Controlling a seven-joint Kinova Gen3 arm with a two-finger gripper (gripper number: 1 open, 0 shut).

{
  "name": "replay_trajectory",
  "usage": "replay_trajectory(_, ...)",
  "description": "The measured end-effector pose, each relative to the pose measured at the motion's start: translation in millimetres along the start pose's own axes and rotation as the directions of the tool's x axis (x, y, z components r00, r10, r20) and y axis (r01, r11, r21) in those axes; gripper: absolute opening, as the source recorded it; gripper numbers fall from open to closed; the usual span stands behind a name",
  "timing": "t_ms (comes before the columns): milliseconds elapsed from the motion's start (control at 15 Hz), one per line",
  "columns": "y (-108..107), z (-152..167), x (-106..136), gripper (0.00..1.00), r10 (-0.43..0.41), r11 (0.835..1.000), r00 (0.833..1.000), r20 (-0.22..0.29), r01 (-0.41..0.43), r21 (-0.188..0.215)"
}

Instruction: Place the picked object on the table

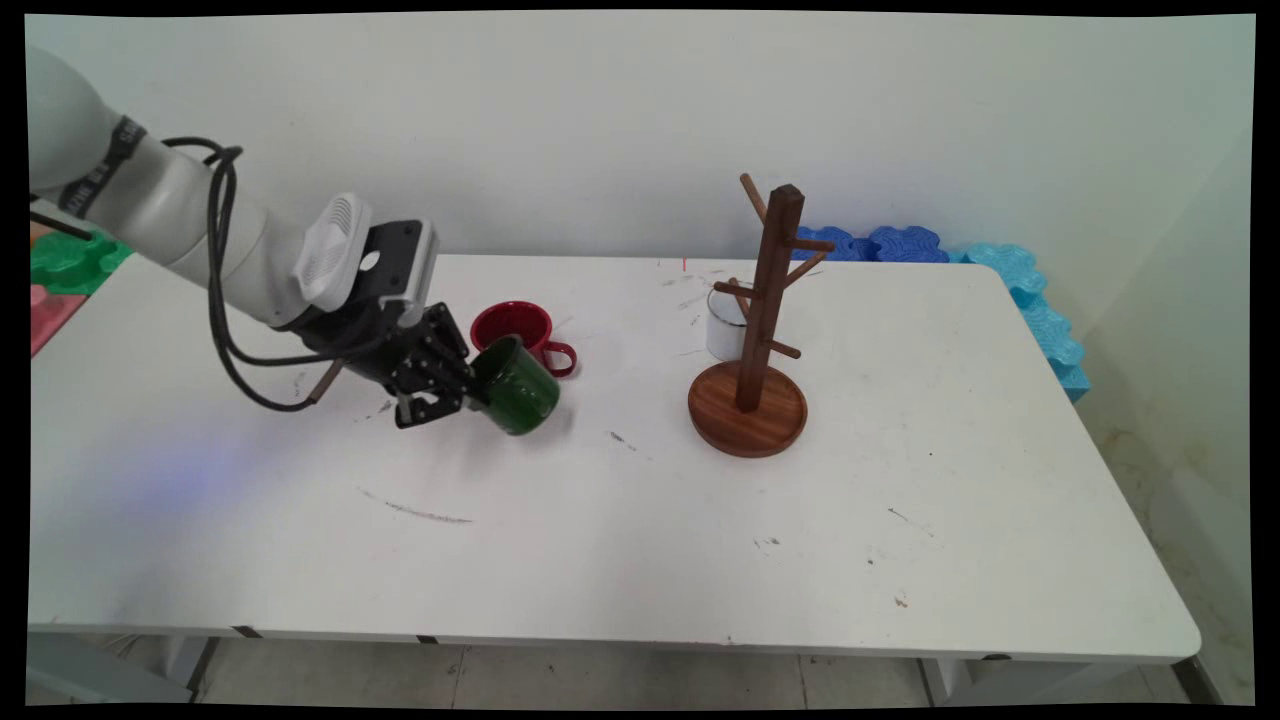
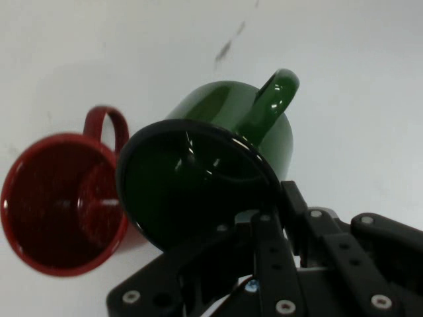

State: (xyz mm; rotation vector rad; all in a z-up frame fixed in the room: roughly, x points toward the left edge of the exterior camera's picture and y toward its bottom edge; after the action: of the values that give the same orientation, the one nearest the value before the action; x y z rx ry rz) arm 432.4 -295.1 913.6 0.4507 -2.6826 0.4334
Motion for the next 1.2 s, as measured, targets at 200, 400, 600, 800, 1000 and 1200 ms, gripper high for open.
replay_trajectory(200,4.6,1.0,-9.1,0.00,0.027,0.999,0.999,0.044,-0.028,0.020)
replay_trajectory(400,7.9,3.4,-15.9,0.00,0.046,0.998,0.996,0.076,-0.049,0.034)
replay_trajectory(600,10.8,6.9,-21.7,0.00,0.064,0.997,0.993,0.102,-0.069,0.046)
replay_trajectory(800,13.0,11.1,-25.8,0.00,0.079,0.995,0.989,0.121,-0.086,0.054)
replay_trajectory(1000,15.1,15.3,-28.3,0.00,0.091,0.993,0.987,0.134,-0.099,0.058)
replay_trajectory(1200,18.2,21.8,-30.4,0.00,0.106,0.991,0.983,0.148,-0.116,0.060)
